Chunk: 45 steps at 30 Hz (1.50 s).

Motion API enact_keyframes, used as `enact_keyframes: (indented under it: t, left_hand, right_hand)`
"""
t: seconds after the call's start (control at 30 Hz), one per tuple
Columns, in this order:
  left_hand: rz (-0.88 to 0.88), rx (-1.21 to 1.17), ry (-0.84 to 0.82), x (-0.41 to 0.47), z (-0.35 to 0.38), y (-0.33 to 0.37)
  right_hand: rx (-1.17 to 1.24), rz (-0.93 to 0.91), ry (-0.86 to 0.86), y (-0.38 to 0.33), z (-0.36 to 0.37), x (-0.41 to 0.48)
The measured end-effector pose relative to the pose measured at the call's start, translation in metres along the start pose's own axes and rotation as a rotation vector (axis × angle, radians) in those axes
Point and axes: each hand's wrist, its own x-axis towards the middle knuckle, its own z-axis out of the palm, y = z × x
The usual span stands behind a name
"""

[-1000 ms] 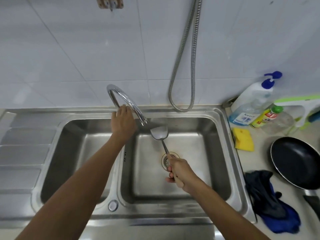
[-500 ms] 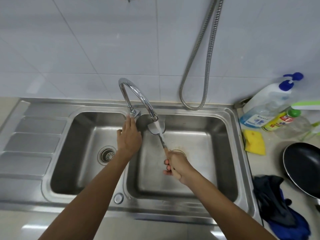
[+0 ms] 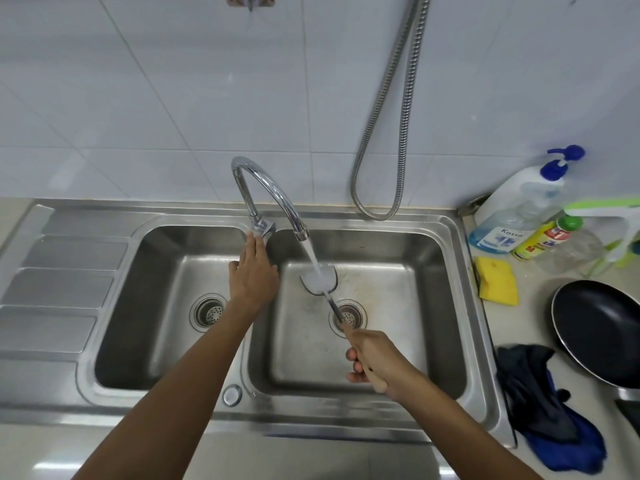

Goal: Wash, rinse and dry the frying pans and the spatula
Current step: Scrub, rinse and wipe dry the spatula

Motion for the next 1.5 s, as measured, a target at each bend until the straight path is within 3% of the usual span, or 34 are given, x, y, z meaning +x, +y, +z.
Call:
enact_keyframes:
  t: [0.3, 0.37, 0.47, 0.53, 0.63, 0.87, 1.0, 1.17, 1.37, 1.5]
  left_hand:
    - [-0.018, -0.036, -0.014, -0.011, -0.004, 0.006]
    - [-0.025, -0.052, -0.014, -0.013, -0.004, 0.007]
    - [-0.045, -0.089, -0.009, -0.016, -0.006, 0.01]
    - [-0.056, -0.116, -0.011, -0.017, -0.008, 0.013]
    - [-0.067, -0.142, -0.013, -0.019, -0.01, 0.016]
    - [-0.095, -0.243, -0.001, -0.019, -0.012, 0.017]
    - [-0.108, -0.438, 0.028, -0.017, -0.02, 0.025]
    - [-0.236, -0.744, 0.125, -0.015, -0.037, 0.037]
    - [-0.207, -0.87, 0.195, -0.004, -0.037, 0.044]
    - [-0.181, -0.819, 0.162, 0.016, -0.041, 0.049]
  right_hand:
    - [-0.08, 0.04, 0.055, 0.031, -0.023, -0.024]
    - [-0.273, -0.049, 0.079, 0.038, -0.027, -0.026]
    - [-0.971, -0.354, 0.253, 0.049, -0.038, -0.025]
    - [-1.27, -0.511, 0.35, 0.058, -0.044, -0.024]
    - [-1.406, -0.618, 0.399, 0.062, -0.046, -0.022]
    - [-1.531, -0.652, 0.399, 0.069, -0.046, -0.023]
    - [-1.472, -0.656, 0.376, 0.069, -0.047, -0.024]
    - [-1.153, -0.475, 0.35, 0.06, -0.048, -0.02]
    - [-0.493, -0.219, 0.185, 0.038, -0.046, -0.024]
    - [-0.069, -0.003, 0.114, 0.021, -0.048, -0.022]
